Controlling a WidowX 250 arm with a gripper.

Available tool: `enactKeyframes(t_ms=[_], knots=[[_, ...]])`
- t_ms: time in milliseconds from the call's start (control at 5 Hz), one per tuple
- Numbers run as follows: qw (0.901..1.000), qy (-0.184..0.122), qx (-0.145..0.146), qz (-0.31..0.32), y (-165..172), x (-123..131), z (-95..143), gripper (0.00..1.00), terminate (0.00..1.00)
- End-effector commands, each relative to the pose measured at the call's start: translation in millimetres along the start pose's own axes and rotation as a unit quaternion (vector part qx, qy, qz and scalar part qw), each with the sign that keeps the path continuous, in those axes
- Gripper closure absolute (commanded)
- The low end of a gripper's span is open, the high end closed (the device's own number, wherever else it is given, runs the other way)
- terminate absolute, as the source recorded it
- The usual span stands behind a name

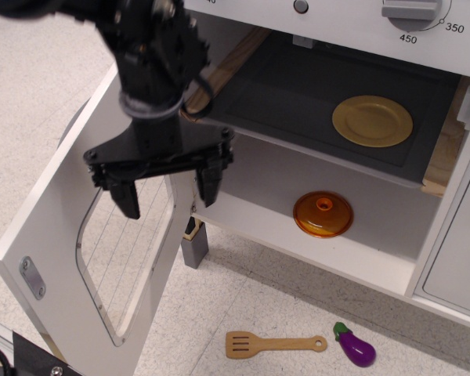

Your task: Open oven

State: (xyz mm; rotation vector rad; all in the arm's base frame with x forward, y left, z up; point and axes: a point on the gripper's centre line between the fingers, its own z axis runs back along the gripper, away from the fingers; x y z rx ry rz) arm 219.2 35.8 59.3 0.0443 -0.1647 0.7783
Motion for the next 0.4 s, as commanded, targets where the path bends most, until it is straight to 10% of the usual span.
enactKeyframes(t_ms=[0,200], knots=[[0.9992,-0.028,-0.001,0.029,41.1,28.8,7.1,0.00,0.00],[0.9989,-0.024,0.002,0.040,50.6,38.4,13.3,0.00,1.00]])
